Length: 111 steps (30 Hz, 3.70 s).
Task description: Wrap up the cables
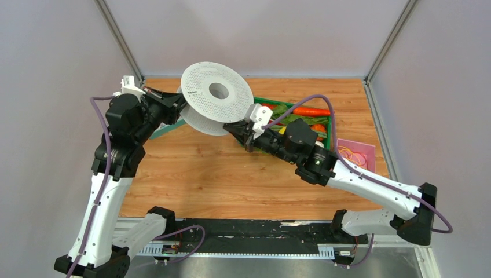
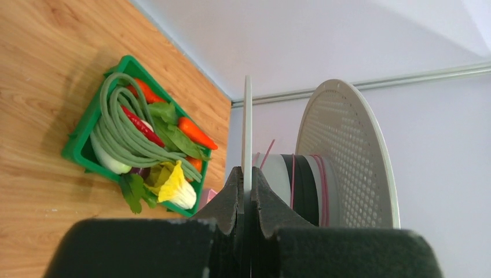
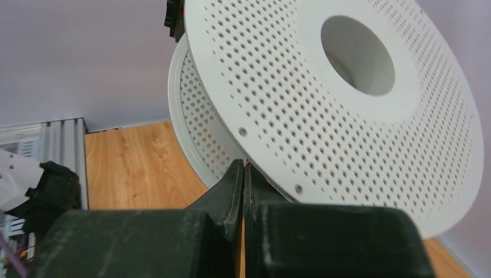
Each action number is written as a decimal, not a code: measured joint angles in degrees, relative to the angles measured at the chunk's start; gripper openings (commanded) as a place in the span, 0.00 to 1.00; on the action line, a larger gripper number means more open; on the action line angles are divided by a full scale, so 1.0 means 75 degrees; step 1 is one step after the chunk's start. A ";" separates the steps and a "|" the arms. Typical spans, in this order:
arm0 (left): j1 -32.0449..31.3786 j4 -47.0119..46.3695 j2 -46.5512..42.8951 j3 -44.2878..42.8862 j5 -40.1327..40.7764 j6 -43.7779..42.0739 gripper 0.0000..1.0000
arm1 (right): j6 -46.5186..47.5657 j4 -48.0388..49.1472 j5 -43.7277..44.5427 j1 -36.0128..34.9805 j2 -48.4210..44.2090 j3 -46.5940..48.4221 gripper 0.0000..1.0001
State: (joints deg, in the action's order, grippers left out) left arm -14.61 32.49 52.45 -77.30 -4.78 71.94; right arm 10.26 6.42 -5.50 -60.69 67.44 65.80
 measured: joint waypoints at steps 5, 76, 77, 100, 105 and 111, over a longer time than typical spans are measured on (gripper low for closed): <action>-0.0026 0.0376 0.0017 -0.0006 0.0306 0.0280 0.04 | 0.1285 0.0647 0.1483 -0.0819 0.0670 0.0283 0.00; 0.0970 -0.4246 0.3177 0.1810 0.0527 -0.0507 0.00 | 0.9594 0.2844 -0.0009 0.1740 0.5601 0.1798 0.00; 0.1055 -0.4456 0.3523 0.1705 0.0420 -0.0516 0.00 | 0.9600 0.2865 -0.0099 0.1865 0.5957 0.2104 0.00; 0.1568 -0.7236 1.0395 -0.1492 -0.1195 0.0119 0.00 | 1.0532 0.2017 -0.0997 0.3541 1.2450 0.8626 0.00; 0.1606 -0.6994 1.0990 -0.2393 -0.1504 0.0157 0.07 | 1.0829 0.1816 -0.0927 0.3611 1.2668 0.9014 0.00; 0.1655 -0.6598 1.1543 -0.3279 -0.1580 0.0044 0.29 | 1.1232 0.1609 -0.1128 0.3625 1.3207 1.0040 0.00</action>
State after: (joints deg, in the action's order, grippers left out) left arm -2.20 -16.99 139.02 -101.89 -16.62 72.27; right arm 94.50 18.48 -13.96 -33.50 166.50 141.10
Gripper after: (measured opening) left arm 0.221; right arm 0.006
